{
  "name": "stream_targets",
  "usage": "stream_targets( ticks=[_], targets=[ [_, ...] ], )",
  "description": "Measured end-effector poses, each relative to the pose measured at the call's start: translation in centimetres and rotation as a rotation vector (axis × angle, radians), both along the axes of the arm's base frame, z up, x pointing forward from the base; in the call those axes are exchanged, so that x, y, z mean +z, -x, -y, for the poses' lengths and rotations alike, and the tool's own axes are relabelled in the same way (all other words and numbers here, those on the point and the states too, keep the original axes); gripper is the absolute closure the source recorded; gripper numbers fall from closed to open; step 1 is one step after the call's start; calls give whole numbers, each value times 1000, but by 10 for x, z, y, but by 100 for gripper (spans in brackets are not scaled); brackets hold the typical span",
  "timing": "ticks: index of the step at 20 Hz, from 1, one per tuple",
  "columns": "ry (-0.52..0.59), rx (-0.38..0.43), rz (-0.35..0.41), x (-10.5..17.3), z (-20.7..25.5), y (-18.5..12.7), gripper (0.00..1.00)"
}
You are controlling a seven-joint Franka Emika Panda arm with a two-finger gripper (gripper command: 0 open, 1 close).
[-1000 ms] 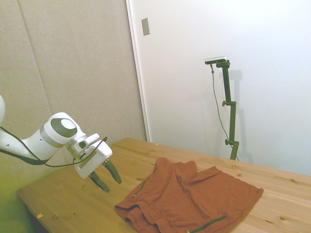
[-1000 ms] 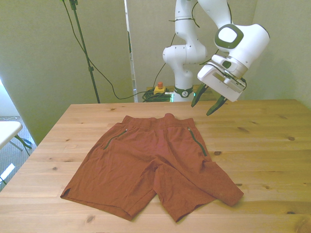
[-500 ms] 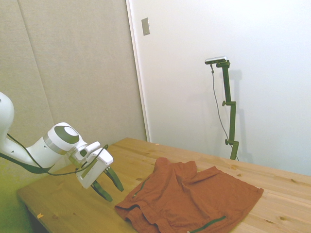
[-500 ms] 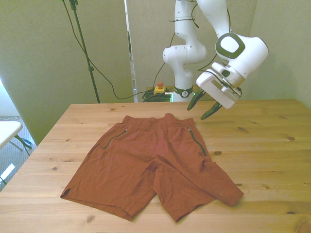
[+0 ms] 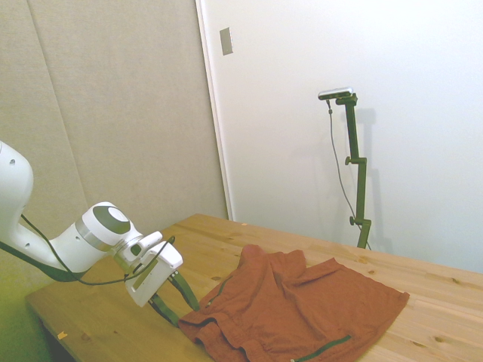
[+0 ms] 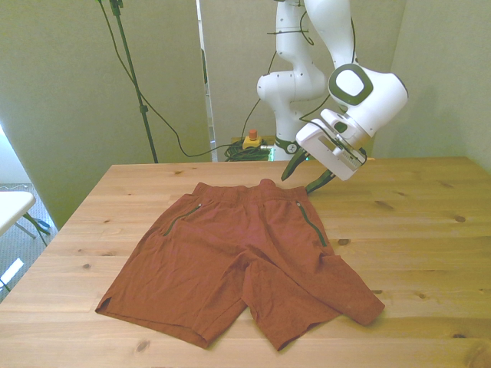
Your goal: Fold the shorts
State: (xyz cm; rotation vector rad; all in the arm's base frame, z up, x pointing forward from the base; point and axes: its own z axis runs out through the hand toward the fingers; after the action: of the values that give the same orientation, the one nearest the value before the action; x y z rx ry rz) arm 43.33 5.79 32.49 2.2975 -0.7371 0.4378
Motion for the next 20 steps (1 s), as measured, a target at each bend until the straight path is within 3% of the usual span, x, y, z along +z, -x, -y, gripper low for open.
stream_targets(
  ticks=[1,2,20],
  targets=[
    [-10,-2,7,1,3,-2,0],
    [-16,-5,11,1,5,-3,100],
    [-53,24,13,-9,0,-2,100]
  ],
)
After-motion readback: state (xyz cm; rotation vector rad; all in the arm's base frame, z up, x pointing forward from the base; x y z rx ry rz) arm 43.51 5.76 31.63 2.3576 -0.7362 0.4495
